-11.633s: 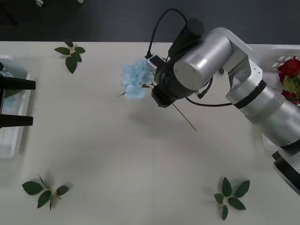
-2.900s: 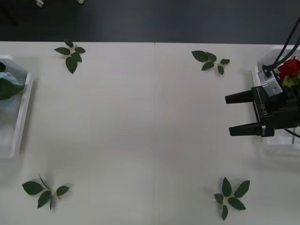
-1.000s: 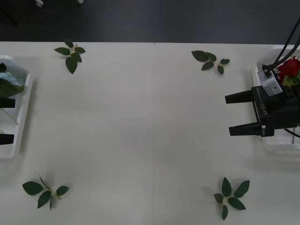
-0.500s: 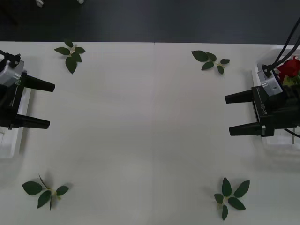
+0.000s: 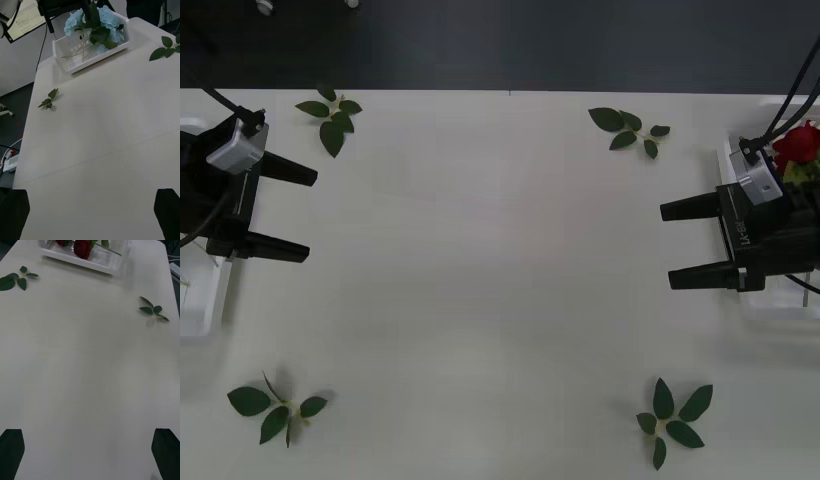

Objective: Put the red flowers into the right box and the blue flowers into the left box

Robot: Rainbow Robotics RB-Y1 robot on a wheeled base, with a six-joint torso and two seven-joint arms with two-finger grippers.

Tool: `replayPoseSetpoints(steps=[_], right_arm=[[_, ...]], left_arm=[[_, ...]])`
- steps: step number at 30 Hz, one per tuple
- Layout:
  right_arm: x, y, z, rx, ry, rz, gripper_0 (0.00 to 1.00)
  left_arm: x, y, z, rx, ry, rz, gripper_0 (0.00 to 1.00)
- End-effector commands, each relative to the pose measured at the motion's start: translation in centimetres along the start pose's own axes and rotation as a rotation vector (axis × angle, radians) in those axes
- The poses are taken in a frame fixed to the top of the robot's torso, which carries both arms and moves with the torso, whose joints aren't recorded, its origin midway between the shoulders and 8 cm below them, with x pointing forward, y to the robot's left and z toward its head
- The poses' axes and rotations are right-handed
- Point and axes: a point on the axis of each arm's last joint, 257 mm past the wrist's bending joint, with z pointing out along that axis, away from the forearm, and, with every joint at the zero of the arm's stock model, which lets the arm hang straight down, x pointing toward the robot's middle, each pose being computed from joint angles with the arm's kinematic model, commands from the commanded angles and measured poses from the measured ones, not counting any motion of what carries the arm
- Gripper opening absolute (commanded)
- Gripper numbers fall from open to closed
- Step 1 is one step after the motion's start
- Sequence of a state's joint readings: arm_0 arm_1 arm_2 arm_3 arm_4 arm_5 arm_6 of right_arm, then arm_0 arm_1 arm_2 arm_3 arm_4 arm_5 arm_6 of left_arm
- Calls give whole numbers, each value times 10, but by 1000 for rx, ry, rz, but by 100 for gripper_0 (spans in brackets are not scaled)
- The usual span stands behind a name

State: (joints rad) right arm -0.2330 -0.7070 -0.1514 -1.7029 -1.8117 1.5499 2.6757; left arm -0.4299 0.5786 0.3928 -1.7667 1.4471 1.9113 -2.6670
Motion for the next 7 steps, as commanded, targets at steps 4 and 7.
replayPoseSetpoints(steps=[4, 7], right_arm=[[-10, -3, -5, 11, -1, -60, 98], [-10, -3, -5, 11, -1, -60, 99]], left_arm=[[0, 0, -4, -5, 21, 55, 100], [0, 0, -4, -5, 21, 55, 100]])
